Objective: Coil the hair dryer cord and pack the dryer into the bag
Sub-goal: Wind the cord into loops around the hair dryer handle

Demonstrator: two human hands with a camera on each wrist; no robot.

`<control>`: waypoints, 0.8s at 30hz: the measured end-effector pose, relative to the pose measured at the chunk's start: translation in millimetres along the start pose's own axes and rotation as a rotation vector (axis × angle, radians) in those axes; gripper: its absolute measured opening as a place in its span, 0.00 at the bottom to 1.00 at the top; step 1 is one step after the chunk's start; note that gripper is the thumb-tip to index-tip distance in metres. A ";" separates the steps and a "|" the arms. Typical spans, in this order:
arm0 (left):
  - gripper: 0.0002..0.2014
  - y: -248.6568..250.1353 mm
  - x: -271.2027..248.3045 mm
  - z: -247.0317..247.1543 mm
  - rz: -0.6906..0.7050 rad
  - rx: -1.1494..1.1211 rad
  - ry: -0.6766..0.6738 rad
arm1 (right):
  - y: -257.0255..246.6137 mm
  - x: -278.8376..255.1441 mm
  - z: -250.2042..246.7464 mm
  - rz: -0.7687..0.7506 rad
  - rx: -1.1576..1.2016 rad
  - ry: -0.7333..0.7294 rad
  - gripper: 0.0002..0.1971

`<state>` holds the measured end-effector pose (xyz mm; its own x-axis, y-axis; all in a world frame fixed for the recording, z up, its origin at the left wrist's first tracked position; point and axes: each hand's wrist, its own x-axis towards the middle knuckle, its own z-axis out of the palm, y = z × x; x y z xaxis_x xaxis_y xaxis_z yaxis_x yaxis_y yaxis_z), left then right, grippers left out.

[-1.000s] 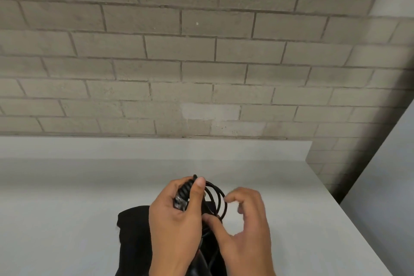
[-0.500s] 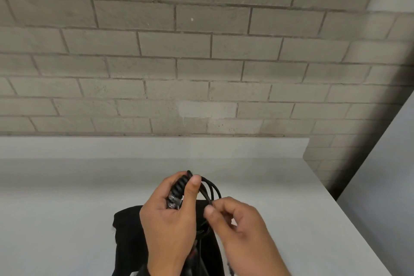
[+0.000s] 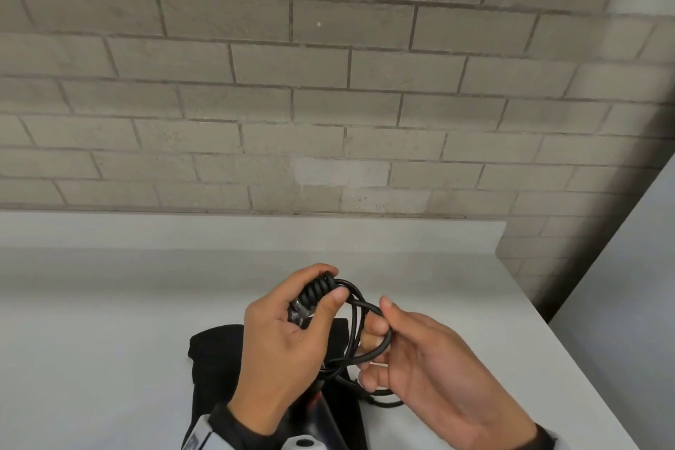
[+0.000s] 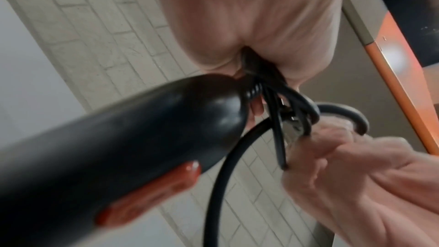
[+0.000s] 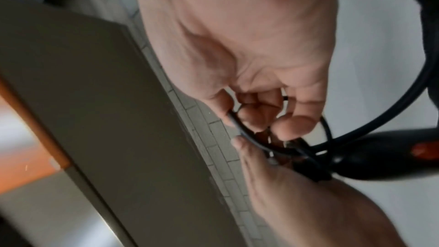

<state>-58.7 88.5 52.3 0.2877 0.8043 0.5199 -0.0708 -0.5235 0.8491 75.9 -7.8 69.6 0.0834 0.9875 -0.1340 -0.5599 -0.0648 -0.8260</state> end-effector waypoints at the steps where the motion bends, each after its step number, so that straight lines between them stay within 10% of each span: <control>1: 0.09 -0.3 -0.5 0.8 0.003 0.003 0.013 | 4.8 -0.1 1.0 -0.053 -0.064 0.014 0.17; 12: 0.06 5.8 -2.7 3.5 -0.009 -0.004 0.058 | 47.1 -14.2 11.7 -0.445 -0.783 0.198 0.14; 15: 0.07 1.0 -2.1 1.0 -0.017 -0.008 0.063 | 31.0 -18.8 18.5 -0.404 -0.519 0.154 0.05; 19: 0.09 -3.1 -2.4 0.5 -0.028 -0.026 0.056 | 7.5 -20.7 8.8 -0.207 0.357 0.078 0.27; 24: 0.10 -4.9 -3.4 0.7 -0.137 -0.117 0.045 | -6.5 -30.5 7.6 -0.098 0.487 0.082 0.36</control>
<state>-58.6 88.2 46.3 0.2597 0.8789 0.4002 -0.1452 -0.3742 0.9159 70.7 -36.4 83.2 0.2088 0.9696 -0.1276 -0.8643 0.1219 -0.4880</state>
